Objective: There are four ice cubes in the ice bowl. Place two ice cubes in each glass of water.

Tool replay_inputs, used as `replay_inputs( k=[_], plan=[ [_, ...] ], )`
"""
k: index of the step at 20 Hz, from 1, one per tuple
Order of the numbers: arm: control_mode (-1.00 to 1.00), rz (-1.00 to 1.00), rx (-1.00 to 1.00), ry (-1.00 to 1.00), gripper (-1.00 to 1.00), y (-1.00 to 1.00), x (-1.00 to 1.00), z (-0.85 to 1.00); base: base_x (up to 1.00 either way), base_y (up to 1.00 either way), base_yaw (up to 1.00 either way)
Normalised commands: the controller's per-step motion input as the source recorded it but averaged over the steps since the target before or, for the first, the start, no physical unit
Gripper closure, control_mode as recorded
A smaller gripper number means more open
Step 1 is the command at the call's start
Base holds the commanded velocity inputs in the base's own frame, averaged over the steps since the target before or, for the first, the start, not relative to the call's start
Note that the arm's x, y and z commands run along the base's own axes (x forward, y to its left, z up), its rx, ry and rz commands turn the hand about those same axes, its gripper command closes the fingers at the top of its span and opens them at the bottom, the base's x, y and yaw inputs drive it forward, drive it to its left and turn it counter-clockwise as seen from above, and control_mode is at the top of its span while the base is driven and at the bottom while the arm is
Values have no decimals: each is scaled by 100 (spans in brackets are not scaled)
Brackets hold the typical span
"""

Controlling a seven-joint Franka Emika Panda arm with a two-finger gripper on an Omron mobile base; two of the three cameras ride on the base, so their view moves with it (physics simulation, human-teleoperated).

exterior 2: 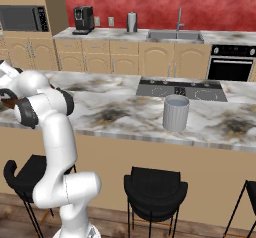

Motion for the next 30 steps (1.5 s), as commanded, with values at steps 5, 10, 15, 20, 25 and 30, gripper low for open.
replay_inputs(
  k=[5, 10, 15, 20, 25, 30],
  plan=[
    [-100, 0, 0, 0, 100, -9, 0, -18, 0, 0, 0],
    [-100, -4, 6, -1, 100, -19, 0, 3, 0, 0, 0],
    [-100, -8, 17, -5, 100, -8, -14, 66, 0, 0, 0],
    [-100, -20, 18, -9, 100, -19, -37, 100, 0, 0, 0],
    [-100, -44, 13, -3, 100, -86, -40, 82, 0, 0, 0],
    [-100, -46, 7, -2, 100, -100, -10, 30, 0, 0, 0]
  ],
)
